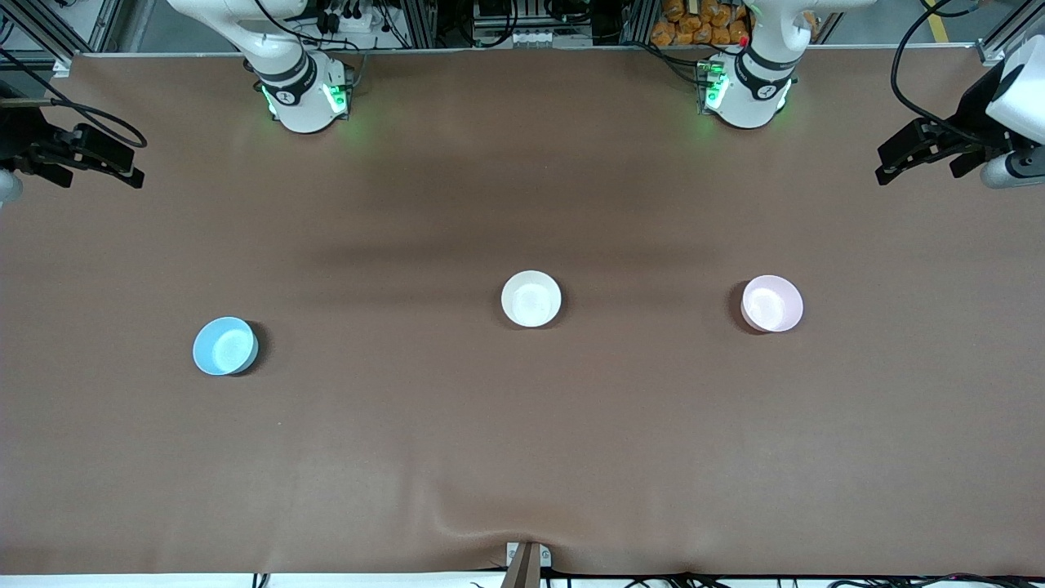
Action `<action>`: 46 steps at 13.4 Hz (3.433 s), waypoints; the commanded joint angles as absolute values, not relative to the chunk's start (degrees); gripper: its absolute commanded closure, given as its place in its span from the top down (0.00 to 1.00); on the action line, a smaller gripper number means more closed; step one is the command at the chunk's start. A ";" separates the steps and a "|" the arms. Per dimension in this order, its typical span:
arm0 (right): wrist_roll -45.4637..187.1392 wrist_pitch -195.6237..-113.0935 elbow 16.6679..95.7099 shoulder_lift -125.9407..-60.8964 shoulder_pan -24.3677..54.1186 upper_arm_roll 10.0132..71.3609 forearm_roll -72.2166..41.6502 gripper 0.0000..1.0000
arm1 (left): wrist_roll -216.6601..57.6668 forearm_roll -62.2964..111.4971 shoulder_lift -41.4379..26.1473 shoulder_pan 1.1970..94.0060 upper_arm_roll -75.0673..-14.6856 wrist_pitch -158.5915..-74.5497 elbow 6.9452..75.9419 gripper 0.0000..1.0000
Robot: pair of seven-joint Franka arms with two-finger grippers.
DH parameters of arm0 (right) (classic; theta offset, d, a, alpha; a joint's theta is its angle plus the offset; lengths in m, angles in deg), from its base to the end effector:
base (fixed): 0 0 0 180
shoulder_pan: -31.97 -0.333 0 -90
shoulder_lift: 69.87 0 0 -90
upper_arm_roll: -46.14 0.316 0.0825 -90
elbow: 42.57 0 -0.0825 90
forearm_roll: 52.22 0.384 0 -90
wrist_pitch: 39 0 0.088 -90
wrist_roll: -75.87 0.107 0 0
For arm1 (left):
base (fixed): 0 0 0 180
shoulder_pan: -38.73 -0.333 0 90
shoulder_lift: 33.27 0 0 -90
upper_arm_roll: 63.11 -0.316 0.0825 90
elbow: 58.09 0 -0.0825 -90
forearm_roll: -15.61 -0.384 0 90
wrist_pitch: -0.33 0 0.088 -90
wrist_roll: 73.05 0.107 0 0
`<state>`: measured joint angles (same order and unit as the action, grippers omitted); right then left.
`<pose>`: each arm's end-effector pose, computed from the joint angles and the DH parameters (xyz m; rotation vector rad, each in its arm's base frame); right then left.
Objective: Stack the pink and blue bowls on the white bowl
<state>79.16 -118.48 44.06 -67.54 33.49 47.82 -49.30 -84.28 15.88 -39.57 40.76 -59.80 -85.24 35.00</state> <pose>0.5222 0.0080 0.6584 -3.0912 0.0734 0.1324 0.5094 -0.0500 0.6511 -3.1326 -0.1613 0.0330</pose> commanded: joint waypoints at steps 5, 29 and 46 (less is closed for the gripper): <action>80.00 -117.93 43.74 -67.58 33.12 47.63 -49.58 1.00 | -83.24 15.61 -39.77 40.49 -59.51 -84.66 35.33 1.00; 80.00 -117.93 43.74 -67.67 33.20 47.63 -49.58 1.00 | -89.40 15.26 -36.52 40.14 -53.80 -104.50 51.92 1.00; 80.00 -117.93 43.74 -67.76 33.20 47.63 -49.58 1.00 | -88.16 14.99 -23.17 30.56 -53.80 -139.23 68.65 1.00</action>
<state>79.17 -118.43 44.13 -67.55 33.49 47.75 -49.30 -88.62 15.88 -24.17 31.55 -54.24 -136.70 67.86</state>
